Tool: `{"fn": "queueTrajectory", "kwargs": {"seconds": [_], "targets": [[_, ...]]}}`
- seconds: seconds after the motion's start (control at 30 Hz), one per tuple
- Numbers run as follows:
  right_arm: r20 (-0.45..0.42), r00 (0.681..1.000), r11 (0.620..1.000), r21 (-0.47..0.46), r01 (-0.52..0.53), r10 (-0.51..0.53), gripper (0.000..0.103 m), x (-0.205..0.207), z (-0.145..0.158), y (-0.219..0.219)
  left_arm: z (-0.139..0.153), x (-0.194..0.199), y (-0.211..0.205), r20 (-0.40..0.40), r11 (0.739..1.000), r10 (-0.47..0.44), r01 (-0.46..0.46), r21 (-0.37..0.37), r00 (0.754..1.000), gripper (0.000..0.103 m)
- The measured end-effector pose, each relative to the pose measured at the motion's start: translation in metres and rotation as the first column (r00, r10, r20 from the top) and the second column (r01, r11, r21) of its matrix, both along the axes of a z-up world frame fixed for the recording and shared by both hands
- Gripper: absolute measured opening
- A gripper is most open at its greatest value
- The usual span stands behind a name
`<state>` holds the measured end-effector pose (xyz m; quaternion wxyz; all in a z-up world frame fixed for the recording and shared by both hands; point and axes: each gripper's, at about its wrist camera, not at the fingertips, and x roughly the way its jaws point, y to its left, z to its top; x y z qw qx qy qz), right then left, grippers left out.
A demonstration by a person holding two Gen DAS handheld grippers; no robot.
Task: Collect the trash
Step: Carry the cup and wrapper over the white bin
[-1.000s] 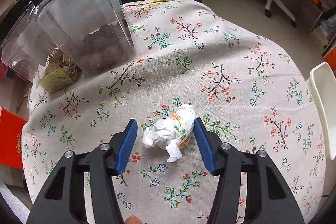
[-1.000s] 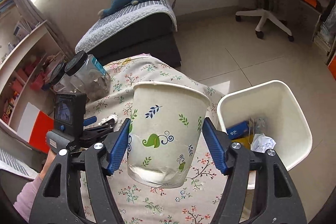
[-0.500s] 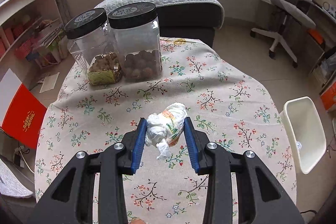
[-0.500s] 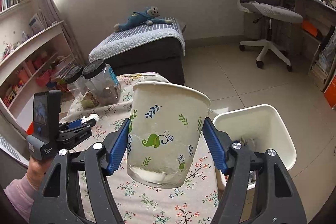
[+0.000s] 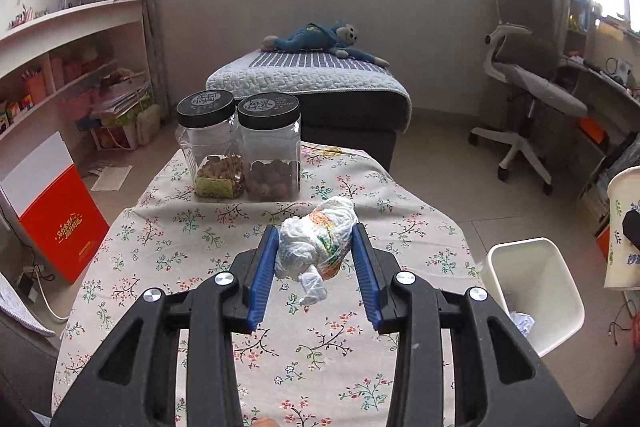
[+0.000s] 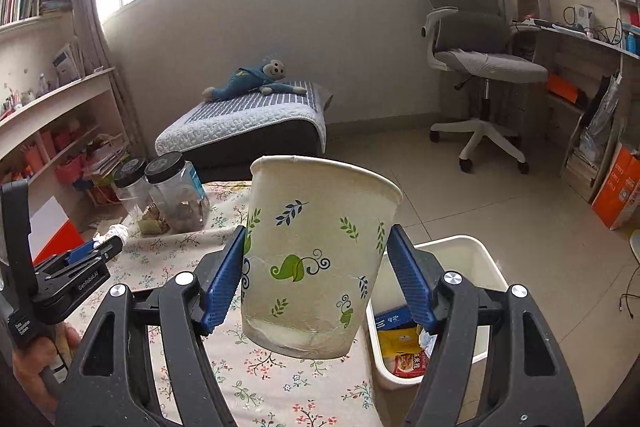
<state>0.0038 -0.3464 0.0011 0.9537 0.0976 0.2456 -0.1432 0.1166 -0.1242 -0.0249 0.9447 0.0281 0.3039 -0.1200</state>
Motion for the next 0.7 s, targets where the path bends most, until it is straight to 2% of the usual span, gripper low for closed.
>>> {"fn": "queueTrajectory", "kwargs": {"seconds": [0.23,0.7], "targets": [[0.035,0.999,0.998,-0.052,0.02,-0.018,0.067,-0.009,0.005,0.0,0.017,-0.021,-0.019,0.098,1.0,-0.023,0.025,-0.015,0.995,0.039],[0.079,0.994,0.993,-0.087,0.077,-0.07,0.067,-0.025,0.008,-0.015,0.027,-0.048,-0.061,0.144,0.992,-0.12,0.125,-0.026,0.982,0.04]]}}
